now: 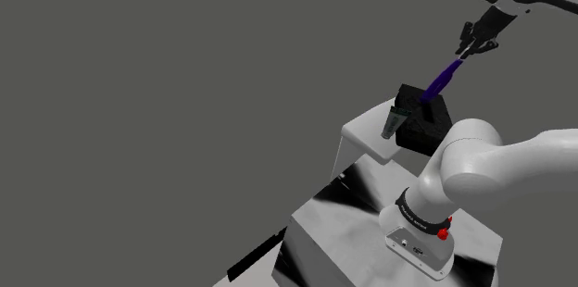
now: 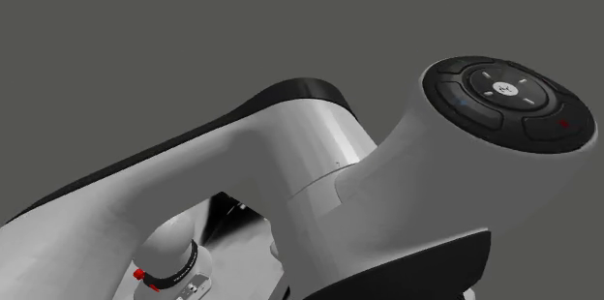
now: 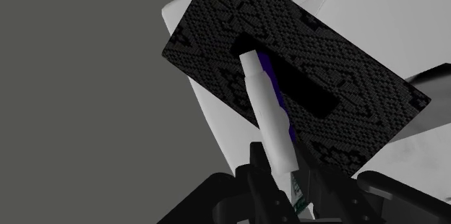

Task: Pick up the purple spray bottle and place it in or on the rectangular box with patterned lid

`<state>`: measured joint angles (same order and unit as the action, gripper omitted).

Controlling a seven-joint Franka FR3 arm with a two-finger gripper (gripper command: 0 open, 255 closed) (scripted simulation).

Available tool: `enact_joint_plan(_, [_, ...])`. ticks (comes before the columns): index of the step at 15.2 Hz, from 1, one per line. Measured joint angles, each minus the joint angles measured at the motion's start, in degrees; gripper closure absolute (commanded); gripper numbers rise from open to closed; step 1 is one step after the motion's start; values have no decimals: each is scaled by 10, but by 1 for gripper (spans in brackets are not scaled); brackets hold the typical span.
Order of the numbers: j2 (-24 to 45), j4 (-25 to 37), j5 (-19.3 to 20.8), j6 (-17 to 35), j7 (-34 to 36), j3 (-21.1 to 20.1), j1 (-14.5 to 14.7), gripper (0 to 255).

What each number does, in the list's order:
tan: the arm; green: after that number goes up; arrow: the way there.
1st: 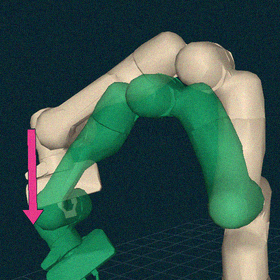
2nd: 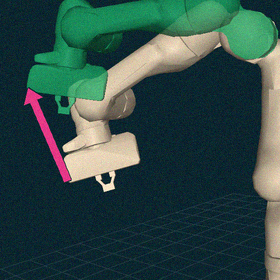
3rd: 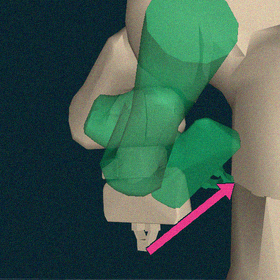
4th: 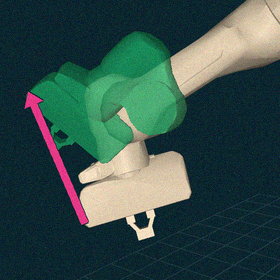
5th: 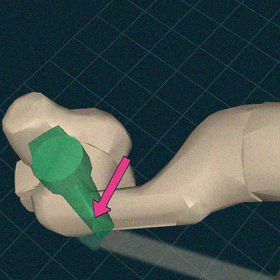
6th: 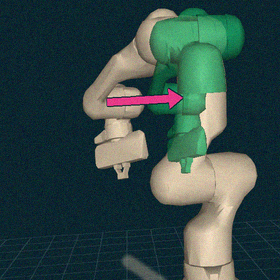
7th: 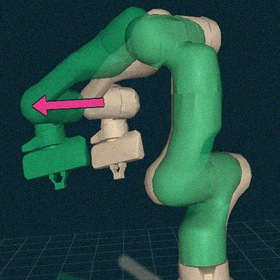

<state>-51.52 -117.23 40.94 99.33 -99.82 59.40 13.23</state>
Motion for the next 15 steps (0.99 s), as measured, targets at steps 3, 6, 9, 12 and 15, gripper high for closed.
enact_joint_plan(3, [-7,-23,10,18,5,9,-5,255])
enact_joint_plan(6, [-11,-42,20,36,8,21,-7,255])
enact_joint_plan(9, [-14,-53,25,46,10,25,-10,255])
enact_joint_plan(12, [-15,-54,26,48,10,25,-10,255])
enact_joint_plan(15, [-14,-55,26,47,10,26,-10,0])
